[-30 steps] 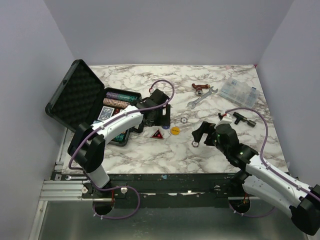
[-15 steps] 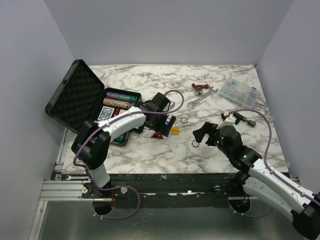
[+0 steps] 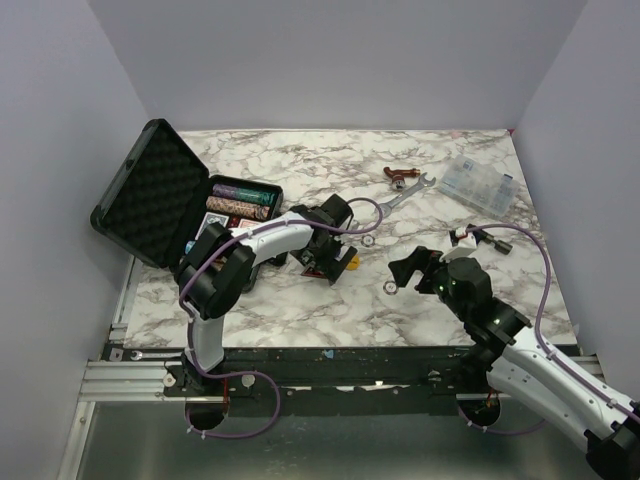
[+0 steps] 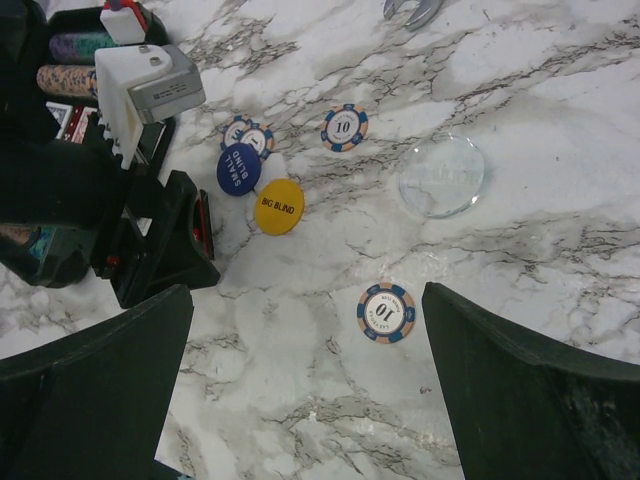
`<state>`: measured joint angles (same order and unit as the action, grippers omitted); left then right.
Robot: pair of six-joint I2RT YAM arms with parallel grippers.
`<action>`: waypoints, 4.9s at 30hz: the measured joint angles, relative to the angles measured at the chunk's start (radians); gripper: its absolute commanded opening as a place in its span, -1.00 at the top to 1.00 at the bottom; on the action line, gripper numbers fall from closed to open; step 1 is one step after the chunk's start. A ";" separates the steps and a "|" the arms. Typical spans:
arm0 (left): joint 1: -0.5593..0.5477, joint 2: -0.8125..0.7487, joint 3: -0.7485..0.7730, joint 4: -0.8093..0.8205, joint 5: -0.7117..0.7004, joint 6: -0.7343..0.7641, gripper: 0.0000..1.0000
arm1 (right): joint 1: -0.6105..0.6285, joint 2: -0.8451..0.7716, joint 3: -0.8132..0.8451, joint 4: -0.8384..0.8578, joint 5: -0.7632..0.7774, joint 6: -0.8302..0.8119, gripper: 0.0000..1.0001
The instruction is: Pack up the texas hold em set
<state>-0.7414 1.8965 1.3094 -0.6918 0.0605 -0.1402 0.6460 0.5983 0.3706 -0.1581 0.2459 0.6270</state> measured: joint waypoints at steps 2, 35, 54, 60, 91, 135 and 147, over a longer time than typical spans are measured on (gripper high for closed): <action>-0.001 0.014 0.009 -0.005 -0.012 0.003 -0.89 | 0.000 -0.005 0.000 0.000 0.000 0.000 -1.00; -0.007 0.060 0.059 -0.048 -0.060 0.001 -0.60 | 0.000 -0.010 -0.010 0.002 0.000 0.000 -1.00; -0.007 0.068 0.072 -0.051 -0.063 -0.010 0.25 | 0.000 -0.010 -0.013 0.006 0.000 0.000 -1.00; -0.007 0.053 0.072 -0.067 -0.070 -0.007 0.33 | 0.000 -0.010 -0.013 0.006 0.000 0.000 -1.00; 0.534 0.004 0.270 -0.204 -0.037 0.084 0.43 | 0.000 0.024 -0.013 0.007 0.000 0.000 -1.00; 0.566 0.113 0.316 -0.232 -0.009 0.084 -0.53 | 0.000 0.071 -0.013 0.007 0.000 0.000 -1.00; 0.565 0.032 0.261 -0.219 -0.004 0.068 -0.54 | 0.000 0.076 -0.013 0.007 0.000 0.000 -1.00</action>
<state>-0.1761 1.9282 1.5703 -0.9104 0.0566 -0.0719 0.6460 0.6746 0.3576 -0.1509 0.2455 0.6270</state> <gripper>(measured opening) 0.781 0.998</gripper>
